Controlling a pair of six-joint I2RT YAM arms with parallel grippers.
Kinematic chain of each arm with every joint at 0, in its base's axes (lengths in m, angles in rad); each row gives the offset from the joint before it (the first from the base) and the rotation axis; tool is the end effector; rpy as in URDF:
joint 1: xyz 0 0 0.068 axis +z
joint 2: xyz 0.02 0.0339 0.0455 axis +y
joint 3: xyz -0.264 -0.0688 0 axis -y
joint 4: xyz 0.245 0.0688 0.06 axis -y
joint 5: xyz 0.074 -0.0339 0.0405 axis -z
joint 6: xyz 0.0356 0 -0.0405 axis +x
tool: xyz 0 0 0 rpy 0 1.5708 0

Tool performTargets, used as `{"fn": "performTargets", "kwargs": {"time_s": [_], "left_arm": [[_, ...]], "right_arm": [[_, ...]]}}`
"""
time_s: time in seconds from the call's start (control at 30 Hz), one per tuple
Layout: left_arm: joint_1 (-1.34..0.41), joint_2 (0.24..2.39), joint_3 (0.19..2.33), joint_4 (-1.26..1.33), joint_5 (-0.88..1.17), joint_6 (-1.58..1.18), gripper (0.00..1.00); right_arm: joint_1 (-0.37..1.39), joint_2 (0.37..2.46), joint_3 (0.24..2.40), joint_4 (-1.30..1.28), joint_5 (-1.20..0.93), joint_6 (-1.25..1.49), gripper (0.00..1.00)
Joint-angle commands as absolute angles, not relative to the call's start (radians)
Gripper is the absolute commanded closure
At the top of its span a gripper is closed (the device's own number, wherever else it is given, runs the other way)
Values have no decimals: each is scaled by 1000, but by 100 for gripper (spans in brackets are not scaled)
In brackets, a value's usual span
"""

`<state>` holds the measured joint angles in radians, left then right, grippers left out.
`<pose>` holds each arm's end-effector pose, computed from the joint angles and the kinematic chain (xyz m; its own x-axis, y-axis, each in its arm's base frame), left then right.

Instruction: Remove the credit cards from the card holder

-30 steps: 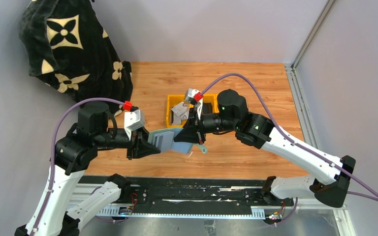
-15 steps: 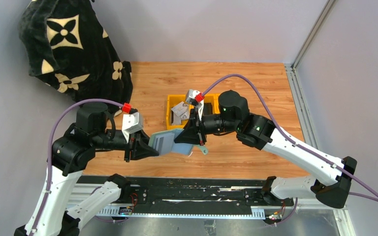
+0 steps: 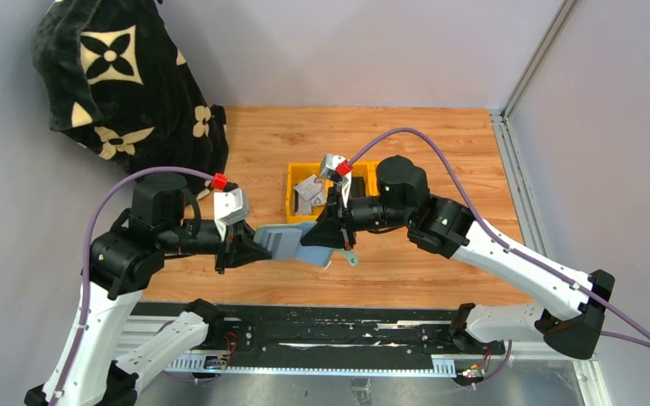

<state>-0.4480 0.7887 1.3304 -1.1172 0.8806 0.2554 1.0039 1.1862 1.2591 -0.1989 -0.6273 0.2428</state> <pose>0.0729 -0.0655 0.4259 -0.2577 0.3023 -0.9177 0.9549 0.2246 -0.1941 0.1236 0.2330 0.4230 -0.3049 -0.1165 -0.9452 -0.9502 -0.0293 0.3101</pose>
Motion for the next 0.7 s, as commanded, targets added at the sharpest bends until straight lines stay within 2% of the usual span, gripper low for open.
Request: {"fn": "performTargets", "kwargs": {"time_s": [0.0,0.07,0.17,0.23,0.5,0.67], "left_arm": [[-451,802,1339,-1099,824,240,90],[-451,799,1336,-1094,874,237,83],[-450,783,1346,-1092,952,221,61],[-451,773,1348,-1091,982,214,55],[-451,791,1390,-1203,1014,299,59],[-451,830,1411,-1209,966,301,68]], "right_arm": [[1020,1173,1252,-173,-649,250,100],[1020,1181,1262,-190,-638,242,100],[1017,1176,1260,-207,-628,237,100],[1016,1170,1256,-207,-626,238,100],[1013,1157,1253,-217,-634,233,100],[1014,1158,1253,-201,-653,249,100]]}}
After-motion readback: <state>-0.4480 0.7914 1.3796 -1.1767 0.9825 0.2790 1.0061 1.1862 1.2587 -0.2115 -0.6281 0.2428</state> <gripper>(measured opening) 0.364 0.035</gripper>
